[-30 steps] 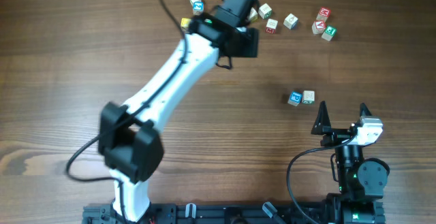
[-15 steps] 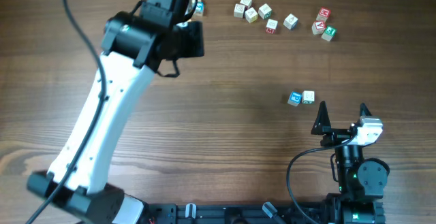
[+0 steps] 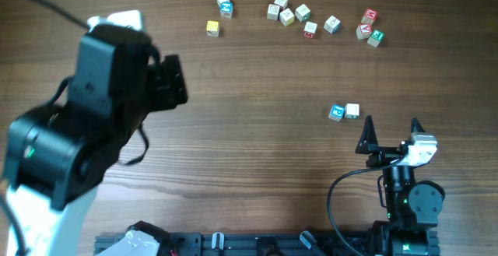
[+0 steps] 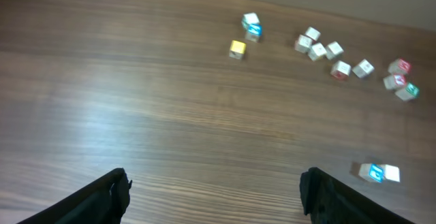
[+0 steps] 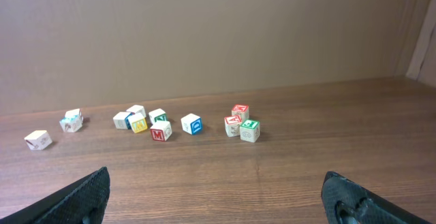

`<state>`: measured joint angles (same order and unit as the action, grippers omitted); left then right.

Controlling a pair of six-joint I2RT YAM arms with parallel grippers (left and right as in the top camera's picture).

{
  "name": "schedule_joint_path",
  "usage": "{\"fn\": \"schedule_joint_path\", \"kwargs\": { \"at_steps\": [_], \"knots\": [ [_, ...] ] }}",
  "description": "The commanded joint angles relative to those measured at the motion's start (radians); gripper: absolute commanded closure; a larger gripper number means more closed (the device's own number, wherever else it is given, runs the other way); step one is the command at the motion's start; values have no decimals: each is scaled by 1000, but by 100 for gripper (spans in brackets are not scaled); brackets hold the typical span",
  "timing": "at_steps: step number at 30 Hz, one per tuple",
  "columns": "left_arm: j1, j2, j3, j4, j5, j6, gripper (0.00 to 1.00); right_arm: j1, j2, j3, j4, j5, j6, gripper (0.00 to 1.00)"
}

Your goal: Form a horizontal line

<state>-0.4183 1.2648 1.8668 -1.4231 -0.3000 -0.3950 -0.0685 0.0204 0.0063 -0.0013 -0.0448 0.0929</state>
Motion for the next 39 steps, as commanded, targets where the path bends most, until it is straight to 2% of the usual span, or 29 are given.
{"fn": "schedule_joint_path", "kwargs": {
  "at_steps": [1,7,11,16,19,39],
  "knots": [
    [5,-75,-2,-34,-79,-45,16,-4,-4,-1,2,-9,14,0],
    [5,-187,-68,-70,-83,-63,12,-4,-4,-1,2,-9,14,0],
    [5,-268,-224,-24,-87,-62,0,-4,-4,-1,2,-9,14,0],
    [5,-301,-453,5,-86,-93,0,-4,-4,-1,2,-9,14,0],
    [5,-300,-519,3,-82,-92,0,-4,-4,-1,2,-9,14,0],
    [5,-290,-541,-35,-81,-92,0,-4,-4,-1,2,-9,14,0]
  ]
}}
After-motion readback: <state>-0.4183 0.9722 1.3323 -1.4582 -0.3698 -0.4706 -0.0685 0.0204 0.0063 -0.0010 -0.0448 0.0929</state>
